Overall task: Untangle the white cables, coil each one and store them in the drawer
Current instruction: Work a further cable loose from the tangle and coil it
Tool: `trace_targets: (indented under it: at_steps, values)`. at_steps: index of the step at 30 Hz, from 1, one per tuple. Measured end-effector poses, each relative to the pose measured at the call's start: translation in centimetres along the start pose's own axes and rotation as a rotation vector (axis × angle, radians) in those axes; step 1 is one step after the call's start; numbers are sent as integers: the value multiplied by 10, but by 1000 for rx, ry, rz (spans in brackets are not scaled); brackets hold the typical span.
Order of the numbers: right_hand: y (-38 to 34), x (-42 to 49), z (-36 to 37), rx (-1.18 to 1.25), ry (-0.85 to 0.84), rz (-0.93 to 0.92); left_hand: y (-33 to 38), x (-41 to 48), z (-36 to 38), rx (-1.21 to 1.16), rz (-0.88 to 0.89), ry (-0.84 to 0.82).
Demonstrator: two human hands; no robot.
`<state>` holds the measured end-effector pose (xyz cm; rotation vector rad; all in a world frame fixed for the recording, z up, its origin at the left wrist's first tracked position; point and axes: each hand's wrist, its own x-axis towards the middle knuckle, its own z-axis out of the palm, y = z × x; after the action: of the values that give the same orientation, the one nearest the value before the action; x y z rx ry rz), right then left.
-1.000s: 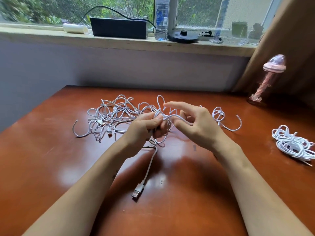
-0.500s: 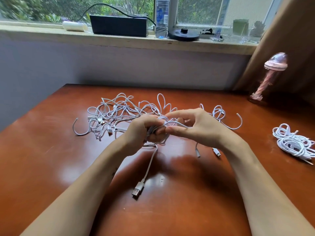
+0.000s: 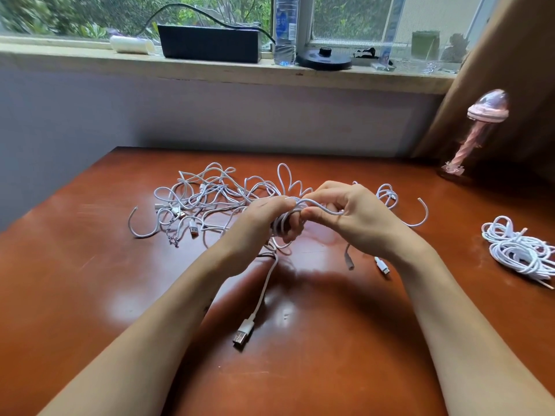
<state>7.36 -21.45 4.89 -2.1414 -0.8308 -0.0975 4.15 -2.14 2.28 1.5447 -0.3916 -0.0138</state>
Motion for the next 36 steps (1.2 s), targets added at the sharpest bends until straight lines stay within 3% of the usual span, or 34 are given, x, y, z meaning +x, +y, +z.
trace_targets:
  at_steps: [11,18,24,36]
  values:
    - [6,5,7,-148,171,-92,-3,-4,9,46,96,45]
    - [3,5,9,-59,203,28,-9,-2,3,272,114,117]
    - [0,5,16,-65,253,114,-14,1,3,448,232,138]
    - [-12,5,22,20,320,172,-16,1,6,251,137,125]
